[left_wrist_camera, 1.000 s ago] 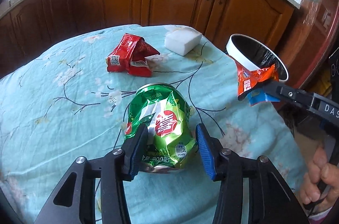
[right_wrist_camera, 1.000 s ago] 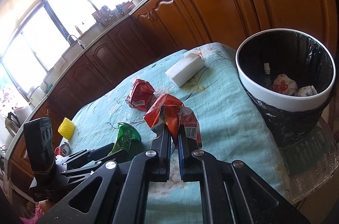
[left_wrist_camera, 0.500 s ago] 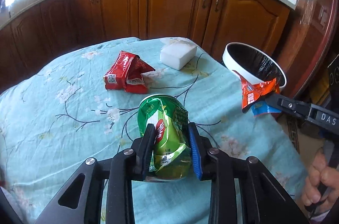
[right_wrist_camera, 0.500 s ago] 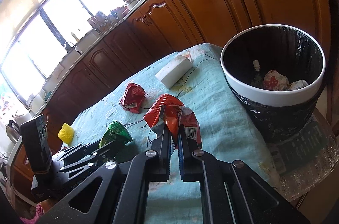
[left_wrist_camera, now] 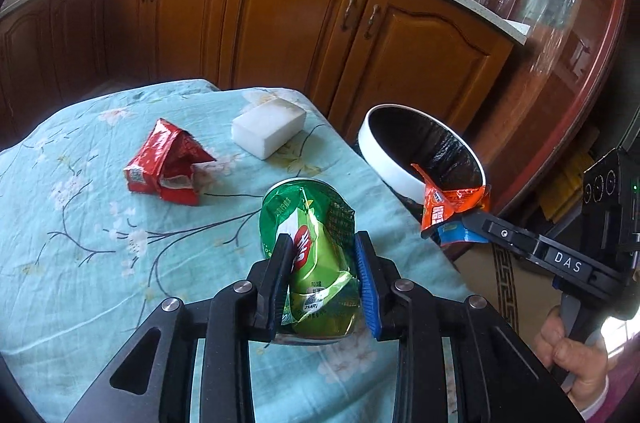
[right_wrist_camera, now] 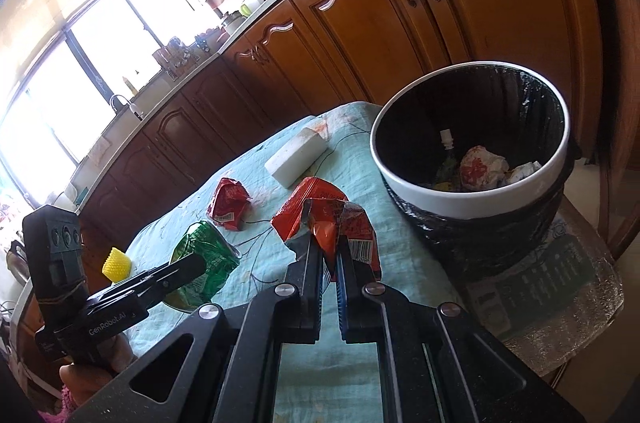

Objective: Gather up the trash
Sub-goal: 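Carry the can and wrapper over the bin and open both tools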

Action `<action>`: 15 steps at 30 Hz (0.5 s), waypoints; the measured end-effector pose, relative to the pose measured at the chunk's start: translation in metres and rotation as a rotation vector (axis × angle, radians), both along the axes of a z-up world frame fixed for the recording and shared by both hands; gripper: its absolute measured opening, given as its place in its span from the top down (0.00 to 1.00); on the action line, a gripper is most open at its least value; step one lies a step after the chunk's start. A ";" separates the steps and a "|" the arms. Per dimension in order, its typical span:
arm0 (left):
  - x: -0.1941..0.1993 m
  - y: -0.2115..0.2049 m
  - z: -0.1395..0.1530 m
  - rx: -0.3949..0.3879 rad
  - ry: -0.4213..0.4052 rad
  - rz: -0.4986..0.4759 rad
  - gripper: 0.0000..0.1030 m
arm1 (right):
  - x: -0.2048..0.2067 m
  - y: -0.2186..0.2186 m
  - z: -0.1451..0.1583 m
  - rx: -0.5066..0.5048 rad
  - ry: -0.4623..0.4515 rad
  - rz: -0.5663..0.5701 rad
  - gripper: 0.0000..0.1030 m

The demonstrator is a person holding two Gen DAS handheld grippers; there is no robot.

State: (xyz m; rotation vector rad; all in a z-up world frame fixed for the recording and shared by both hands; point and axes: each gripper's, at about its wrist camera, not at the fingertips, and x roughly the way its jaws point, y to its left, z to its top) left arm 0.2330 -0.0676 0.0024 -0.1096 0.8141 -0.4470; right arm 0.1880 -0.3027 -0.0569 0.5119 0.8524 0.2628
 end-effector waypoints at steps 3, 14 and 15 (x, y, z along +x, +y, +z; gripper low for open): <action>0.006 -0.018 0.002 0.000 -0.005 -0.027 0.72 | -0.002 -0.015 0.000 -0.008 0.003 -0.022 0.95; 0.038 -0.076 0.005 0.010 -0.021 -0.106 0.71 | 0.006 -0.067 0.009 -0.052 -0.008 -0.091 0.95; 0.041 -0.080 0.005 0.012 -0.022 -0.110 0.71 | 0.008 -0.071 0.010 -0.058 -0.010 -0.096 0.95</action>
